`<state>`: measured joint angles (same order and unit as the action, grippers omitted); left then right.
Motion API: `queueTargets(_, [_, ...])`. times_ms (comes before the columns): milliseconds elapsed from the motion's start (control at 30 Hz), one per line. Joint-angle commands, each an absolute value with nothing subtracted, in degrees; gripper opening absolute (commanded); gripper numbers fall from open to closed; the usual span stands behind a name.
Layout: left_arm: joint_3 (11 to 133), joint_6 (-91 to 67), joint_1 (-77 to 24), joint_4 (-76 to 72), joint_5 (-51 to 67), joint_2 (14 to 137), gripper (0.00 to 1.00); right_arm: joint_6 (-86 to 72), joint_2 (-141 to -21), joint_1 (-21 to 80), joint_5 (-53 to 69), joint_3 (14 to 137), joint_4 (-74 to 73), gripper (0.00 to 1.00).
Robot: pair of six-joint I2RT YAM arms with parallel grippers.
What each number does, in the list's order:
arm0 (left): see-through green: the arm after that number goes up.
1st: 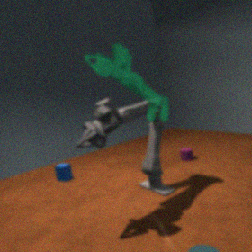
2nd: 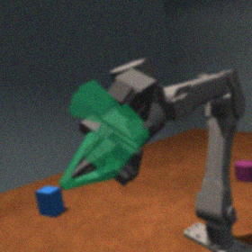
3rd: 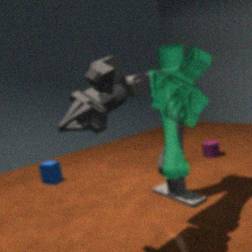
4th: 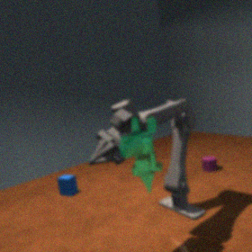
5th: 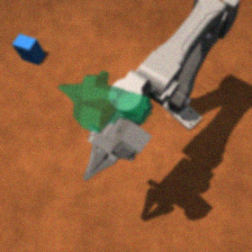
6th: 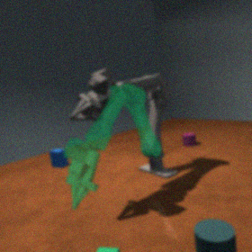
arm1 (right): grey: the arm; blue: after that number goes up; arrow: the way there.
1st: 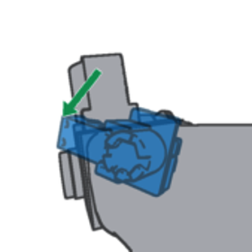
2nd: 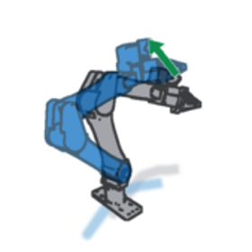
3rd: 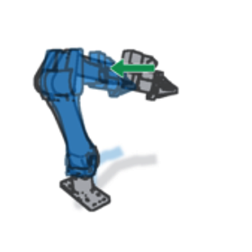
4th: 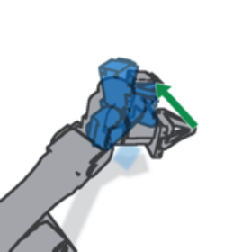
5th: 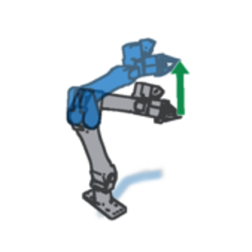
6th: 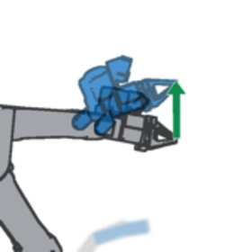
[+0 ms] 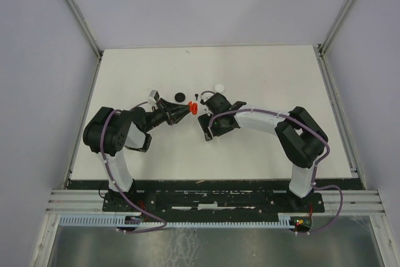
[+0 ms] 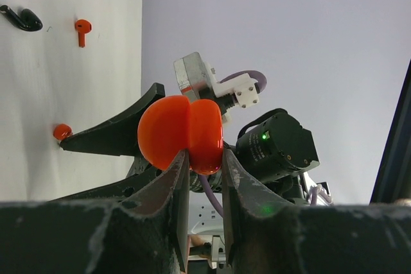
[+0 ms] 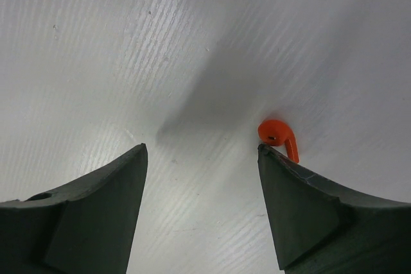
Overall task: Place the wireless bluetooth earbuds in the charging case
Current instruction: Pick up the earbud from the center of the board.
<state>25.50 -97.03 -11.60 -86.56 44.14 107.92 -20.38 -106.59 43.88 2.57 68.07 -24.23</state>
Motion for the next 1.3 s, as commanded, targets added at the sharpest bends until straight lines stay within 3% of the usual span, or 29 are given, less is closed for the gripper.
queueTargets(0, [25.28, -95.80, -11.07, -95.37, 45.88, 105.55, 0.03, -20.60, -107.11, 44.14, 1.14, 70.83, -23.28, 0.78])
queueTargets(633, [25.04, -95.98, -10.58, -95.43, 45.79, 105.45, 0.03, -18.18, -102.73, 44.33, -3.13, 74.08, -27.33, 0.77])
queueTargets(900, [25.20, -95.98, -10.62, -95.52, 45.80, 105.57, 0.03, -14.88, -105.40, 44.30, -10.58, 79.05, -33.83, 0.71])
queueTargets(1267, [24.95, -95.89, -10.48, -95.45, 45.79, 105.64, 0.03, -13.54, -110.58, 42.87, -8.65, 82.66, -35.71, 0.60])
